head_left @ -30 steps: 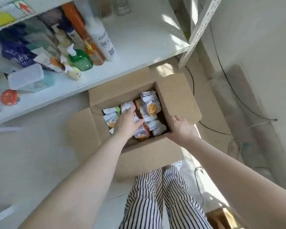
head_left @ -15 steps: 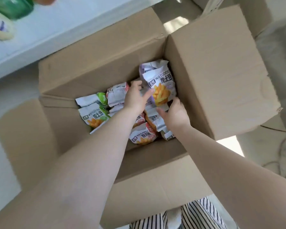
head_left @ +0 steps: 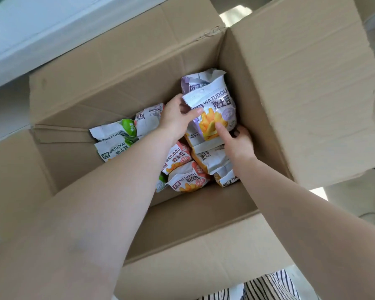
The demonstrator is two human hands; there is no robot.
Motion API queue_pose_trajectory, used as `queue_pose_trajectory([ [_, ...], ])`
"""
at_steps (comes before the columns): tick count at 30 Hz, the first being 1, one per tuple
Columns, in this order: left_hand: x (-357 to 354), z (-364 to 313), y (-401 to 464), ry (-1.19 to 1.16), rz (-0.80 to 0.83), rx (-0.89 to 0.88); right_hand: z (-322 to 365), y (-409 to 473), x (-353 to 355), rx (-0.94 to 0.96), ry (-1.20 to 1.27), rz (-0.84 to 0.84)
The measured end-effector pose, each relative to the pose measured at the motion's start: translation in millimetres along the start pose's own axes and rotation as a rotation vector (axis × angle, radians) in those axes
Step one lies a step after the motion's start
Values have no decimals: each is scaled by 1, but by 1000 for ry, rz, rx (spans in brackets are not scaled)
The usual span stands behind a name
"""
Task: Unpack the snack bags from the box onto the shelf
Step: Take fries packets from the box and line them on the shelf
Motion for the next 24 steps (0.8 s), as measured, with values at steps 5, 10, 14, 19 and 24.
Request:
queue_pose_trajectory([
  [5, 24, -1, -7, 17, 221, 73, 7, -10, 4, 81, 122, 136],
  [10, 30, 2, -7, 160, 330, 163, 4, -18, 7, 79, 167, 261],
  [14, 25, -2, -11, 203, 388, 183, 2, -27, 16, 9, 240, 310],
  [19, 14, -7, -16, 245, 375, 148, -8, -36, 24, -95, 213, 281],
  [24, 9, -12, 1, 51, -266, -15, -17, -43, 30, -179, 198, 227],
])
Point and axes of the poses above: each hand's wrist, its own y-axis towards the middle knuckle, its own x-axis out of the back of the hand, z = x × y, the point moved 2 cm from there along y, towards the middle knuckle, and after that the axes turned 14 degrees about x, right-handed, at the moved point
